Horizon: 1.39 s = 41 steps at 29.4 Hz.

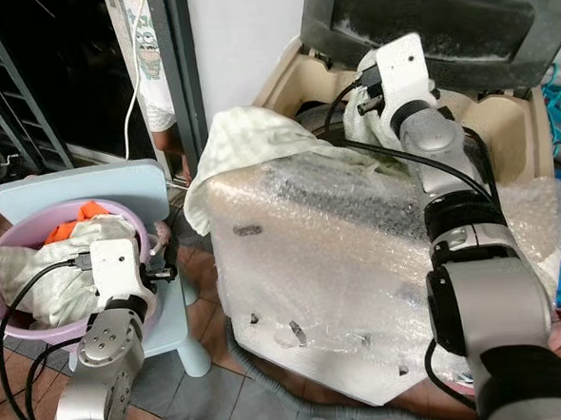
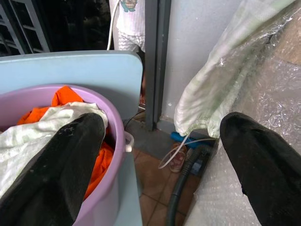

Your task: Clothes washing

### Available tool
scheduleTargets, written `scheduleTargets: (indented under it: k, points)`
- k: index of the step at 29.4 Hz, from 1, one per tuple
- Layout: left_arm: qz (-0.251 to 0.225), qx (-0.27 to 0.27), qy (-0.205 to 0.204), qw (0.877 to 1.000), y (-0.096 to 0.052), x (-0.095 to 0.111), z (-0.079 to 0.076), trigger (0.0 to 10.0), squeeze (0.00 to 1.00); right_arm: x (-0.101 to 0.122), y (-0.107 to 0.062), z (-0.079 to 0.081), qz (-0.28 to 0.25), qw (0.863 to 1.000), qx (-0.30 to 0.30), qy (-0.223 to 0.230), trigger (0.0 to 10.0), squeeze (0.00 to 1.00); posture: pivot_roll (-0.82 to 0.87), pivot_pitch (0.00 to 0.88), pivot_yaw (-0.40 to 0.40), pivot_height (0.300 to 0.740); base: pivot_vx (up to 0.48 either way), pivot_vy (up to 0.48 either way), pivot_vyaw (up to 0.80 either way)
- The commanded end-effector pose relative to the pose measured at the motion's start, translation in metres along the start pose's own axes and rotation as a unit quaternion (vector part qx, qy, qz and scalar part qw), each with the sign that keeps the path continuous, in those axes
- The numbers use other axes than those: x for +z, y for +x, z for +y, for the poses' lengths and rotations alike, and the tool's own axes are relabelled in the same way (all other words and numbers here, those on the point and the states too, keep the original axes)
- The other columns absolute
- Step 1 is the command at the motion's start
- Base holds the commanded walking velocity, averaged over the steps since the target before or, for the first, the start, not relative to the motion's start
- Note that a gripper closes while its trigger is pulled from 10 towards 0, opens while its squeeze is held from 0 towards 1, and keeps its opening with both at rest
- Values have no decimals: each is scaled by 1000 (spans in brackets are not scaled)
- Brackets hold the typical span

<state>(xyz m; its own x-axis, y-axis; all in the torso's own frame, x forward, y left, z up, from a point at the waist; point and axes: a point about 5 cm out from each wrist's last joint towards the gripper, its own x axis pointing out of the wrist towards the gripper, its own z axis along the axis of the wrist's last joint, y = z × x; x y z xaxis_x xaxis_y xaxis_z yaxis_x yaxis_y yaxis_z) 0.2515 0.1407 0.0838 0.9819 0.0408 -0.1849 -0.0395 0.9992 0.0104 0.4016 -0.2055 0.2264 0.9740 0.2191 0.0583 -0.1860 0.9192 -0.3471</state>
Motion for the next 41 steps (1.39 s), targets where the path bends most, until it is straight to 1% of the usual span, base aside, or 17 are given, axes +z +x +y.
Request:
scheduleTargets:
  k: [1,2,3,4,6,7,12,15,17,18,19,20,21,22,29,34,41]
  points:
    - [-3,-12,3,1000,1,2,-4,10000,0,22,-3,-3,-66,997,28,41,10000,957,31,0,-30,740,0,0,0]
    - [-3,-12,3,1000,1,2,-4,10000,0,22,-3,-3,-66,997,28,41,10000,957,31,0,-30,740,0,0,0]
    - [-2,-14,4,1000,1,2,-5,10000,0,27,-6,7,-92,989,78,82,10000,67,31,0,-28,740,0,0,0]
    - [-2,-15,3,1000,1,2,-5,10000,0,28,-8,14,-96,984,109,98,10000,0,31,0,-27,740,0,0,0]
    - [-1,-19,3,1000,2,2,-7,10000,0,25,-12,34,-98,976,167,101,10000,0,33,0,-27,740,0,0,0]
    - [-1,-20,3,1000,2,2,-7,10000,0,25,-12,37,-98,975,172,102,10000,0,33,0,-27,740,0,0,0]
    - [-1,-22,2,1000,2,3,-8,10000,0,23,-9,56,-88,974,179,110,10000,0,34,0,-27,740,0,0,0]
    - [2,-23,1,1000,3,2,-8,10000,0,7,-3,90,-28,984,152,91,10000,0,35,0,-31,740,0,0,0]
    - [2,-24,0,1000,3,2,-8,10000,0,6,-2,94,-24,984,149,91,10000,0,35,0,-31,740,0,0,0]
    - [4,-28,1,1000,4,2,-10,10000,0,3,1,101,-12,987,134,87,10000,0,31,0,-34,740,0,0,0]
    - [4,-29,0,1000,4,1,-10,10000,0,1,3,108,-2,988,124,89,6118,0,31,0,-34,740,0,0,0]
    - [5,-30,0,1000,4,1,-11,10000,0,-1,4,112,4,989,117,91,6118,0,31,0,-34,740,0,0,0]
    - [5,-31,-1,1000,4,1,-11,10000,0,-3,5,116,11,989,112,94,3647,0,32,0,-36,740,0,0,0]
    - [5,-32,-1,999,5,1,-12,10000,0,-8,6,122,29,990,99,92,0,0,35,0,-40,740,0,0,0]
    - [6,-29,-8,1000,5,1,-13,10000,0,-23,6,125,77,992,78,66,0,0,36,0,-51,740,0,0,0]
    - [12,-28,-13,999,5,-1,-14,10000,0,-32,6,110,98,992,37,66,0,0,27,0,-53,740,0,0,0]
    - [14,-32,-13,999,5,-1,-14,10000,0,-39,5,101,117,989,1,88,0,0,24,0,-47,740,0,0,0]
